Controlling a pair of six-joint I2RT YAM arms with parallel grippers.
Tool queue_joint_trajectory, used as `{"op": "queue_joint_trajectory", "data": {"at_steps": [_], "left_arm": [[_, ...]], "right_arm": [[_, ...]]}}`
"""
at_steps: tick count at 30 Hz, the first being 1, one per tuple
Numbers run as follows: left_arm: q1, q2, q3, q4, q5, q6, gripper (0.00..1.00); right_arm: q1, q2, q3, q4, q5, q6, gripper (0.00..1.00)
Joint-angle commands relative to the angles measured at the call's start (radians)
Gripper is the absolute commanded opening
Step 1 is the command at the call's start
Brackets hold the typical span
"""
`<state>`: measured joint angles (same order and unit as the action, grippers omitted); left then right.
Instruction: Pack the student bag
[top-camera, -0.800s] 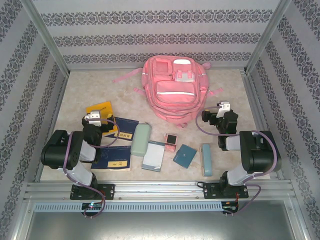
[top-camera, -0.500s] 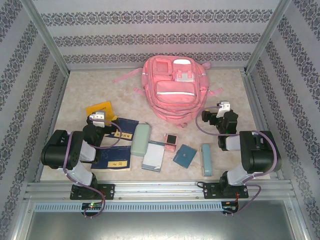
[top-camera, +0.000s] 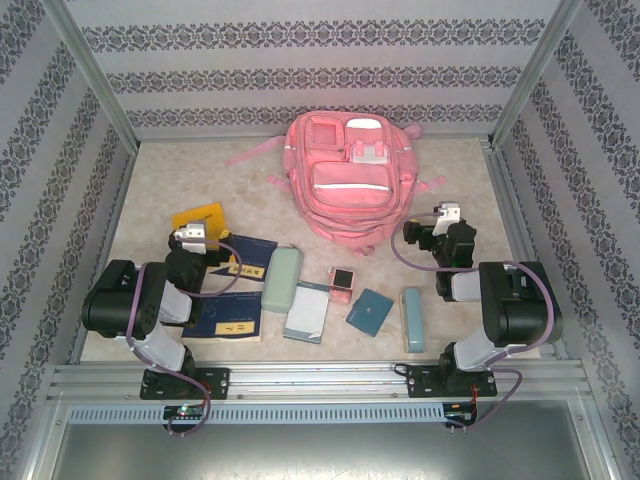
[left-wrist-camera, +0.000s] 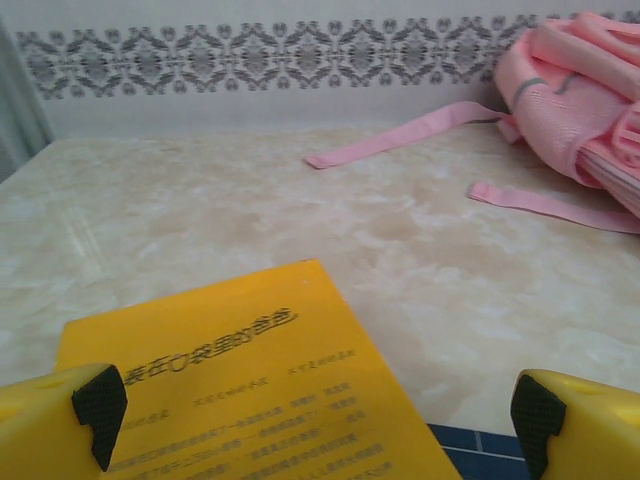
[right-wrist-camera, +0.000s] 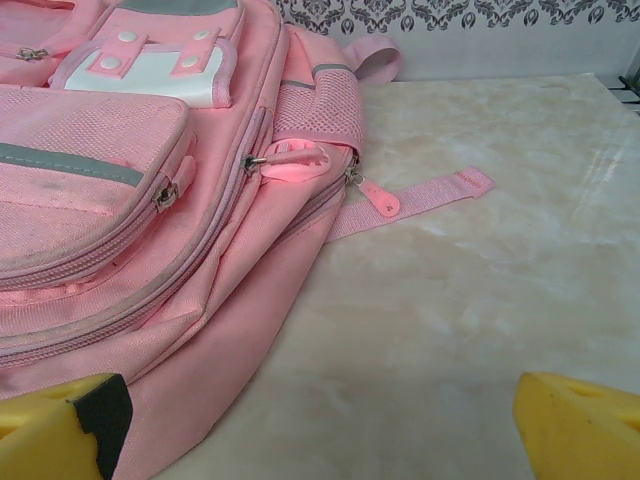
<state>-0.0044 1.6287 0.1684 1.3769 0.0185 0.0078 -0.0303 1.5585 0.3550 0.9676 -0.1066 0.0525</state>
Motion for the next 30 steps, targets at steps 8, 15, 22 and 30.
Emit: {"op": "queue_joint_trajectory", "data": {"at_steps": [8, 15, 22, 30], "left_arm": [[-0.021, -0.132, -0.054, 0.019, -0.180, -0.021, 1.00], [-0.105, -0.675, 0.197, -0.764, -0.271, -0.010, 1.00], [-0.299, -0.697, 0.527, -1.148, -0.130, -0.031, 1.00], [-0.496, -0.591, 0.911, -1.765, -0.212, -0.199, 1.00]], "right_arm": [[0.010, -0.051, -0.052, 0.091, 0.021, -0.009, 0.98], [0.175, -0.379, 0.042, -0.198, 0.286, 0.018, 0.98], [0.489, -0.510, 0.442, -0.762, 0.347, 0.048, 0.98], [0.562, -0.498, 0.755, -1.272, 0.161, 0.098, 0.98]]}}
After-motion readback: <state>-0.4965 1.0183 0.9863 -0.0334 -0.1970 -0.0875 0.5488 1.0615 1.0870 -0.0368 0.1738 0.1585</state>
